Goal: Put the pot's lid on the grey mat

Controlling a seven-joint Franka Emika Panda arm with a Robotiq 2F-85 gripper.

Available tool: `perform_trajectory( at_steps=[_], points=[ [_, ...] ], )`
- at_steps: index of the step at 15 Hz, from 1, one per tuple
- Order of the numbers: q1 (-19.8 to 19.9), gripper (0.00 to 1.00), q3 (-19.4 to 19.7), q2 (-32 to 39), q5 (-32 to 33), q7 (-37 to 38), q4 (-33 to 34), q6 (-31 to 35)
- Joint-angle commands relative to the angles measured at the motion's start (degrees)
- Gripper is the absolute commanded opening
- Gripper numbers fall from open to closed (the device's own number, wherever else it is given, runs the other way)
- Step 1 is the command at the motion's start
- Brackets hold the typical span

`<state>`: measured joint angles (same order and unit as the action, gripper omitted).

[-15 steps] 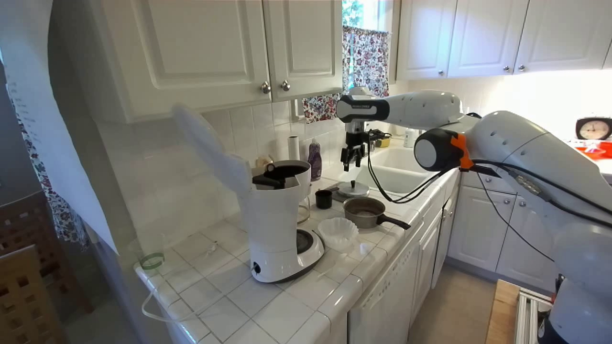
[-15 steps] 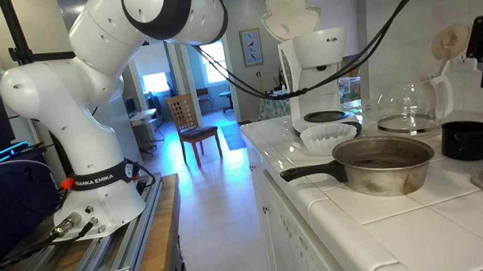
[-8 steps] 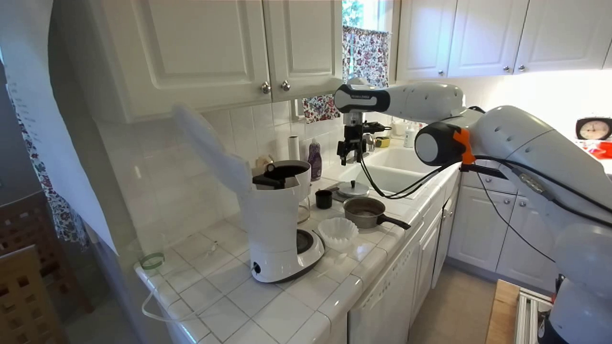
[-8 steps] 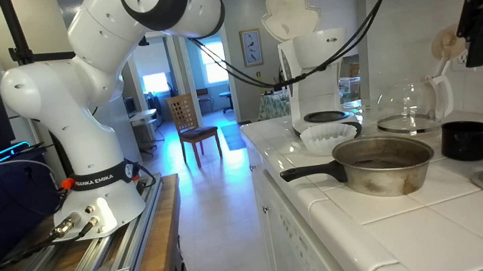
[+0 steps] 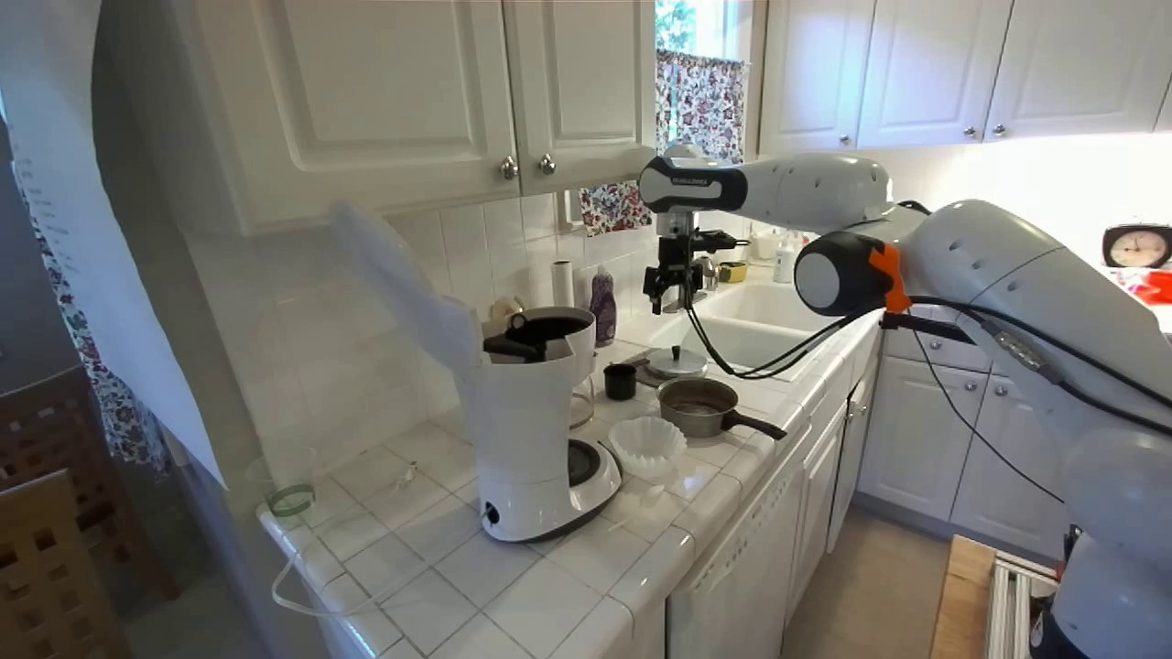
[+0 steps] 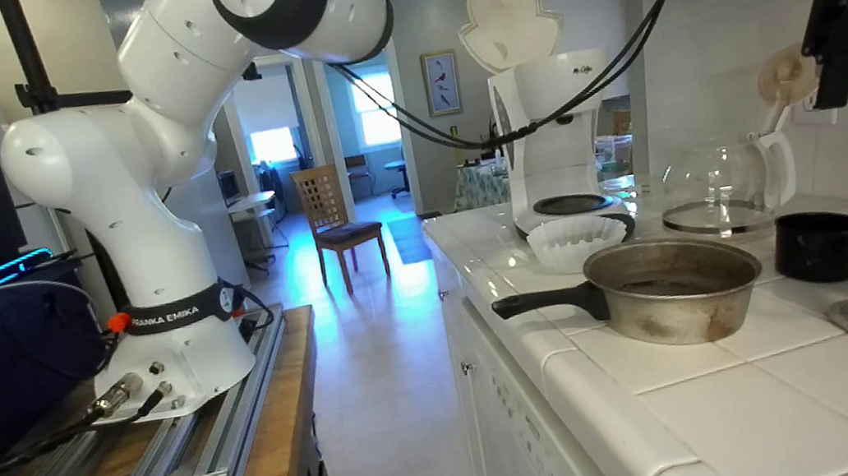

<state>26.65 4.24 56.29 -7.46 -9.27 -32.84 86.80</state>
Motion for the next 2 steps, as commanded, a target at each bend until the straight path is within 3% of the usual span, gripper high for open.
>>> perform_trajectory(
  at_steps=[1, 2],
  points=[
    [0.01, 1.00, 0.00, 0.00, 0.00, 0.00, 0.00, 0.00],
    [0.01, 1.00, 0.00, 0.00, 0.00, 0.00, 0.00, 0.00]
  ],
)
